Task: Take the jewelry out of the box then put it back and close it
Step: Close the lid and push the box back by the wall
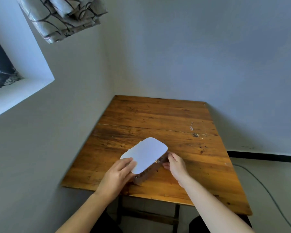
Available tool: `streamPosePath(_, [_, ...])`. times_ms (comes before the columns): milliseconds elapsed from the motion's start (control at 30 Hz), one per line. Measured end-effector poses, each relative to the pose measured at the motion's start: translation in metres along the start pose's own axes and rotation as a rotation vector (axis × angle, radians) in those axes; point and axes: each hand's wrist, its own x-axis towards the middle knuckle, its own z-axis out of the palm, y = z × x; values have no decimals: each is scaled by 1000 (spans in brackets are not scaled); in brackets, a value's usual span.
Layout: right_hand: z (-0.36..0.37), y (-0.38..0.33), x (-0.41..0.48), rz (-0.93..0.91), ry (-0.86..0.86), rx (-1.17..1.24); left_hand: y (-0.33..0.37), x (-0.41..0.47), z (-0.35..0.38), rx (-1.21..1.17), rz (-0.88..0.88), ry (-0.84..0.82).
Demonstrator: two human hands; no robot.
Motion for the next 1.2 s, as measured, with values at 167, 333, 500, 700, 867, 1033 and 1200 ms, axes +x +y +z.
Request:
streamPosePath(167, [-1,6,-9,-5,-63,-6,11,4,-3,232,-20,-254])
streamPosePath(333, [1,13,-12,-46,-80,-104,14,15,13,340,-20,-431])
streamPosePath(500, [7,19,-12,-153,-100,-363,6,14,27,381,-139,-404])
streamPosePath(700, [17,36,-22,-429,-237,-811,-20,16,21,459,-410,-336])
streamPosePath(867, [17,38,-21,-434,-235,-895,-54,21,1,540,-605,-317])
streamPosePath(1033, [18,41,-19,-431,-234,-926,-73,23,-13,578,-648,-366])
streamPosePath(1200, [18,38,-18,-401,-257,-887,-88,28,-26,583,-738,-392])
